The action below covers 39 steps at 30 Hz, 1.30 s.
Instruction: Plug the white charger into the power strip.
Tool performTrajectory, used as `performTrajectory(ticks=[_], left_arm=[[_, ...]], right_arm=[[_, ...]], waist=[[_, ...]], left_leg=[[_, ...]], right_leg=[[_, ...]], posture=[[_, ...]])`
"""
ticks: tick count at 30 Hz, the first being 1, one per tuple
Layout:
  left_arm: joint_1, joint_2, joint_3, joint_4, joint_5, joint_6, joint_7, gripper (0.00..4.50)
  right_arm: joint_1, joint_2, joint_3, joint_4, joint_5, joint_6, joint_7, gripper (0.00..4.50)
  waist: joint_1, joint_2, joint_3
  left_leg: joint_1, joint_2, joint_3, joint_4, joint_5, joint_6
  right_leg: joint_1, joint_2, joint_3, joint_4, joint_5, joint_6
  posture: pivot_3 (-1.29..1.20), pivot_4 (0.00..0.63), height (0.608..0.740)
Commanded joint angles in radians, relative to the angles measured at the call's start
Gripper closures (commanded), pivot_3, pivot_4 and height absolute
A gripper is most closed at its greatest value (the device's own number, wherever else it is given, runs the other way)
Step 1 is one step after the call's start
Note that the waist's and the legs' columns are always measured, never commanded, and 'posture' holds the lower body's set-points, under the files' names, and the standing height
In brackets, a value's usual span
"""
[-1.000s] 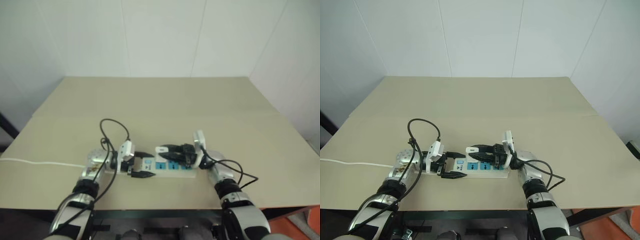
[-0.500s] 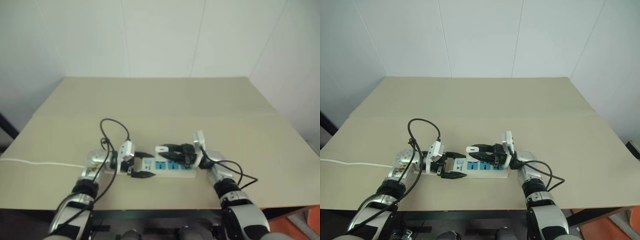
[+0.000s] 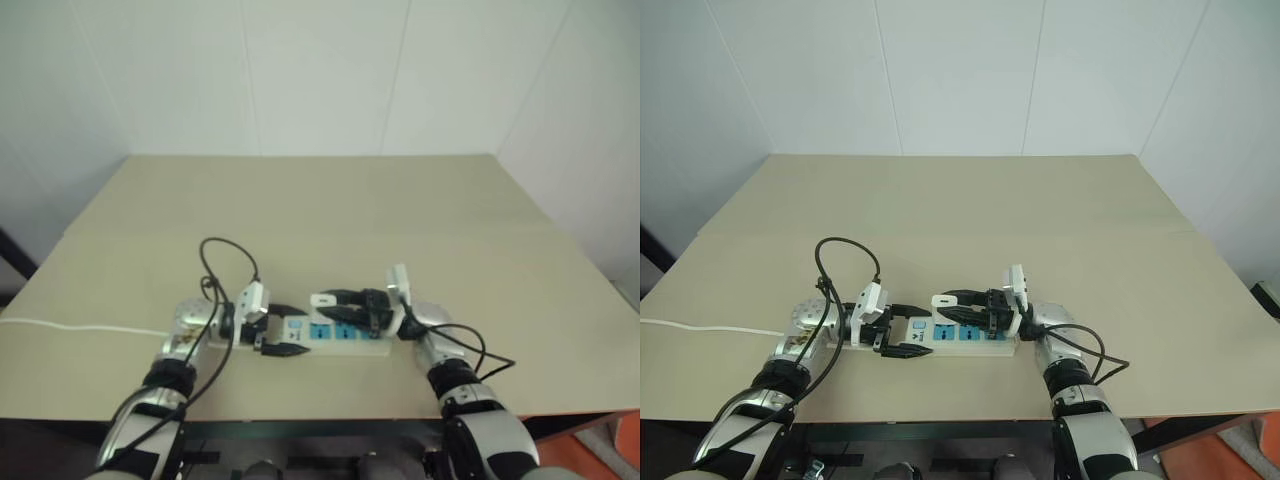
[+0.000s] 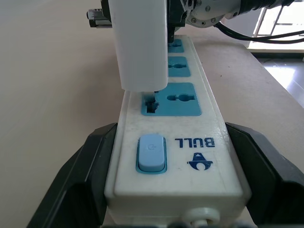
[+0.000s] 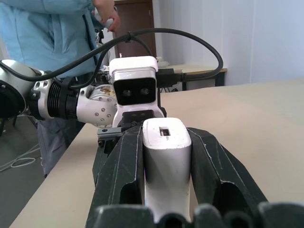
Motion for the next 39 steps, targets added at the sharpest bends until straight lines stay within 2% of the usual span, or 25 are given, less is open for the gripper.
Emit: performTrajectory(ticks=[1,16,23,31,39], left_arm=[[0.015,0.020,-0.020,0.009,0.025,0.001,-0.003,1.23],[0.009,0.020,-0.024,0.018,0.024,-0.005,-0.006,1.23],[0.009,0.019,-0.026,0.020,0.023,-0.004,-0.007,1.23],[0.025,0.031,-0.024,0.002,0.017,-0.003,-0.010,1.23],[0.061,0.051,-0.020,-0.035,0.009,0.003,-0.010,1.23]], right_arm=[[0.030,0.010,0.015,-0.005,-0.022,-0.015,-0.013,3.39],[0.037,-0.009,0.044,0.044,-0.069,-0.068,-0.044,3.39],[-0.028,-0.030,0.064,0.153,-0.102,-0.071,-0.035,3.39],[-0.100,-0.031,0.073,0.250,-0.116,-0.059,0.013,3.39],[-0.110,-0.018,0.064,0.303,-0.118,-0.054,0.021,3.39]], waist=[[0.000,0.000,0.000],[-0.010,-0.001,-0.001],[-0.017,-0.001,-0.001],[-0.019,-0.001,-0.002],[-0.025,-0.001,-0.003]], left_leg=[[0.000,0.000,0.000,0.000,0.000,0.000],[0.007,0.000,0.000,-0.002,0.000,0.000],[0.016,0.000,0.000,-0.006,0.000,0.000],[0.017,0.000,0.000,-0.007,0.000,0.000],[0.018,0.001,0.000,-0.008,0.000,0.000]], right_leg=[[0.000,0.000,0.000,0.000,0.000,0.000],[0.006,0.000,0.000,-0.001,-0.002,-0.001],[0.014,0.000,0.000,-0.004,-0.002,-0.002],[0.015,0.000,0.000,-0.004,-0.003,-0.002],[0.015,0.000,0.000,-0.003,-0.003,-0.003]], posture=[[0.00,0.150,0.740],[0.00,0.150,0.740],[0.00,0.150,0.740],[0.00,0.150,0.740],[0.00,0.150,0.740]])
